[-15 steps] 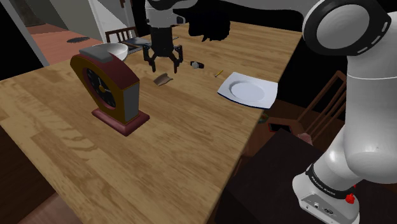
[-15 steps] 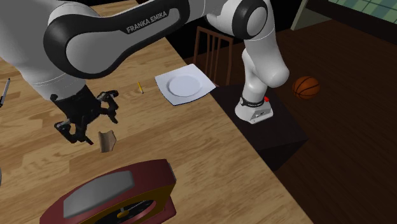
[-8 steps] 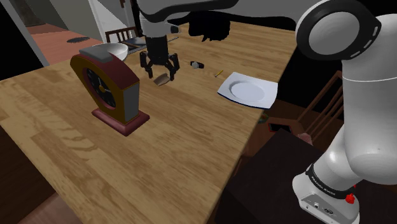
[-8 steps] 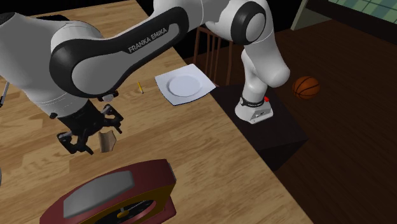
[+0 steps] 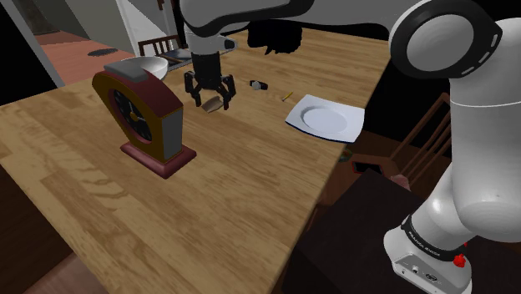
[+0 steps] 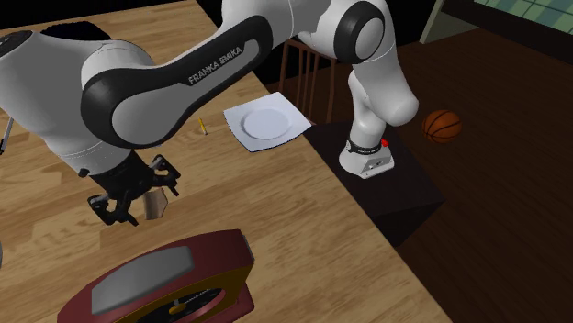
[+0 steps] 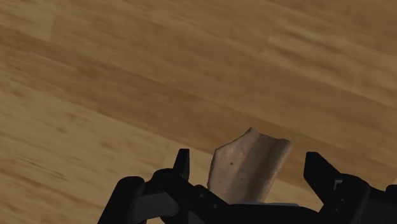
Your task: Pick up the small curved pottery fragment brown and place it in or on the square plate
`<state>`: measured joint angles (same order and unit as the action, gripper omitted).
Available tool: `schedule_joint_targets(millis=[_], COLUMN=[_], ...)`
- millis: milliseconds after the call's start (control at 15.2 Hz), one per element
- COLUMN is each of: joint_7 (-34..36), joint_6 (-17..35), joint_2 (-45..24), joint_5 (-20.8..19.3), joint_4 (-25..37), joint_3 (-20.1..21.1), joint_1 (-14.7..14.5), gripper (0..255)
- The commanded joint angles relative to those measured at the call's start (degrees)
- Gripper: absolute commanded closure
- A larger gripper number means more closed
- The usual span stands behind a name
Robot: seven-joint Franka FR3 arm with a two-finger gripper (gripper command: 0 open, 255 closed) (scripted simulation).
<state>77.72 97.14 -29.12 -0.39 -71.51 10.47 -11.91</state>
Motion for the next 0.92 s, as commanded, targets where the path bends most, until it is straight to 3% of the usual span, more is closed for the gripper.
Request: schedule_joint_targets(millis=[0, 66, 660, 858], joint_7=[0.0, 0.0, 0.0, 0.1], joint_6=[0.0, 0.0, 0.0, -2.4], joint_2=[0.0, 0.0, 0.0, -0.2], joint_5=[0.0, 0.0, 0.0, 0.0], joint_4=[0.0, 0.0, 0.0, 2.6], joint_3=[0.0, 0.0, 0.0, 0.0], joint_1=[0.0, 0.0, 0.0, -0.1], gripper=[0, 255, 255, 255])
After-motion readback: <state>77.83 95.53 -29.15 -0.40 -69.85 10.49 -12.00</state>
